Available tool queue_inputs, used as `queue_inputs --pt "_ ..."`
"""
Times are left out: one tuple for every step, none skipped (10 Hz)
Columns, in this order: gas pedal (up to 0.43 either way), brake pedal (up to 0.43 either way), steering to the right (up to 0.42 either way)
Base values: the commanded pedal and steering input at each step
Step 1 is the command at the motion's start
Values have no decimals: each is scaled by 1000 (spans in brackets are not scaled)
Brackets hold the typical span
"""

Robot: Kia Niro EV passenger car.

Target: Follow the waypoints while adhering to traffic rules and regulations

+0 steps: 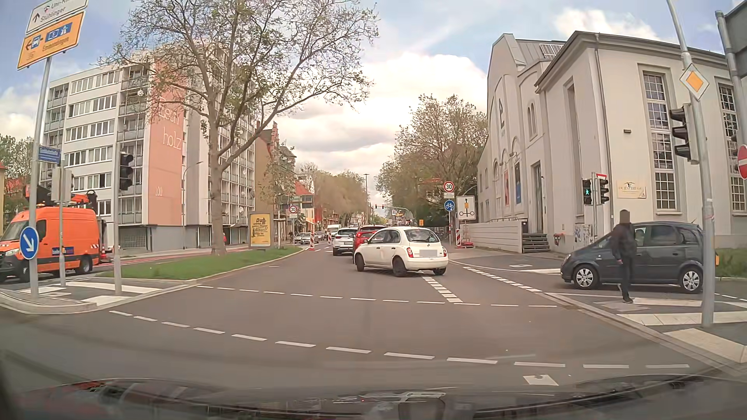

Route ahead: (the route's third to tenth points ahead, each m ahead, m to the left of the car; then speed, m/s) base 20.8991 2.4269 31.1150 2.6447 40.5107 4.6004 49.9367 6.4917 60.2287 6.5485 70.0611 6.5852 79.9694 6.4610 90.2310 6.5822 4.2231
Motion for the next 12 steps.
queue_inputs --pt "0 91 -2" --pt "0 104 -2" --pt "0 116 -2" --pt "0 122 -2" --pt "0 128 -2" --pt "0 134 -2" --pt "0 146 -3" --pt "0 159 -7" --pt "0 171 -14" --pt "0 177 -16" --pt "0 183 -16" --pt "0 183 -15"
